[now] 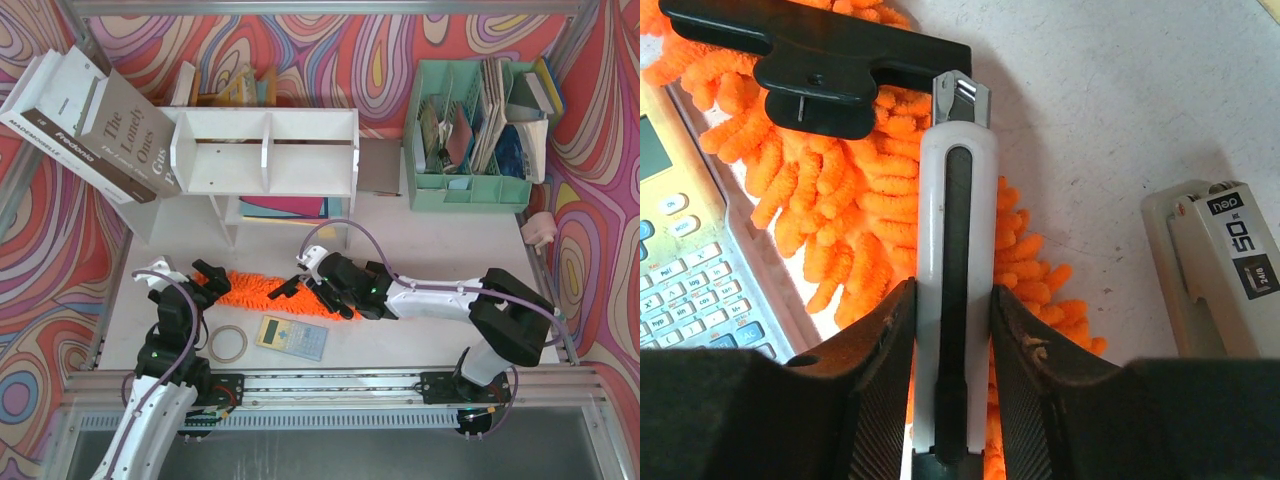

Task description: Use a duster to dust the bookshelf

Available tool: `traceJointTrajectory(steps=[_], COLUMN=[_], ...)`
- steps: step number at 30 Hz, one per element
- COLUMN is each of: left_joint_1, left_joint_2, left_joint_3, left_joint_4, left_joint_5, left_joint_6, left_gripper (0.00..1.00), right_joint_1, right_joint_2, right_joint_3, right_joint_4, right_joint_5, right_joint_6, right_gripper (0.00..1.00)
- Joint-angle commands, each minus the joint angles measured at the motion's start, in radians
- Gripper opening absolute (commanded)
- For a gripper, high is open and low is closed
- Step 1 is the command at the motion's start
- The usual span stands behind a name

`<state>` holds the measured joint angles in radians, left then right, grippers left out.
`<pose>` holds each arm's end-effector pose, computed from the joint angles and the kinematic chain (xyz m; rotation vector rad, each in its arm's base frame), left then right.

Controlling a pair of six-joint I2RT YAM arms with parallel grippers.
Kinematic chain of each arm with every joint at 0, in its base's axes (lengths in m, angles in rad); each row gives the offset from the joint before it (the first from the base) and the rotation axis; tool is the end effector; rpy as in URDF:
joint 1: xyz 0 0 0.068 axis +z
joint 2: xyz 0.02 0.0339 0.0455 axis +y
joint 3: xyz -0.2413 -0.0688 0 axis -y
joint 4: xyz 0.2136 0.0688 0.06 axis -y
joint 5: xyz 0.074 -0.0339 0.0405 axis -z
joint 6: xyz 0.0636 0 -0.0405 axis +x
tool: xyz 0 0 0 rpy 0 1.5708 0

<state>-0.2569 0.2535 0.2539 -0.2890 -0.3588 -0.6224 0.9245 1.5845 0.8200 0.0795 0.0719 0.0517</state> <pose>0.1295 -0.0109 0.1961 -0.5771 1.7575 -0.2814 0.1996 0.2570 0.1633 -0.9330 2.0929 0.4368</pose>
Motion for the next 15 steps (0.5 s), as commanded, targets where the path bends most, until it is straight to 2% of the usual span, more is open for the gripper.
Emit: traceJointTrajectory(steps=[1,15], left_joint_1=[-0.005,-0.005], left_joint_2=[-0.005,-0.005], left_joint_3=[-0.021,-0.021], left_joint_4=[0.022,0.021], left_joint_5=[0.010,0.009], left_joint_6=[0.017,0.016], left_gripper=[0.98,0.98], right_joint_1=[0.011,0.013], right_joint_2=[0.017,-0.069], right_joint_3=[0.024,0.002], right_joint_4=[-0.021,-0.034], right_joint_5=[0.017,0.065], right_joint_6=[-0.002,0.007], right_gripper=[0.36,0.27])
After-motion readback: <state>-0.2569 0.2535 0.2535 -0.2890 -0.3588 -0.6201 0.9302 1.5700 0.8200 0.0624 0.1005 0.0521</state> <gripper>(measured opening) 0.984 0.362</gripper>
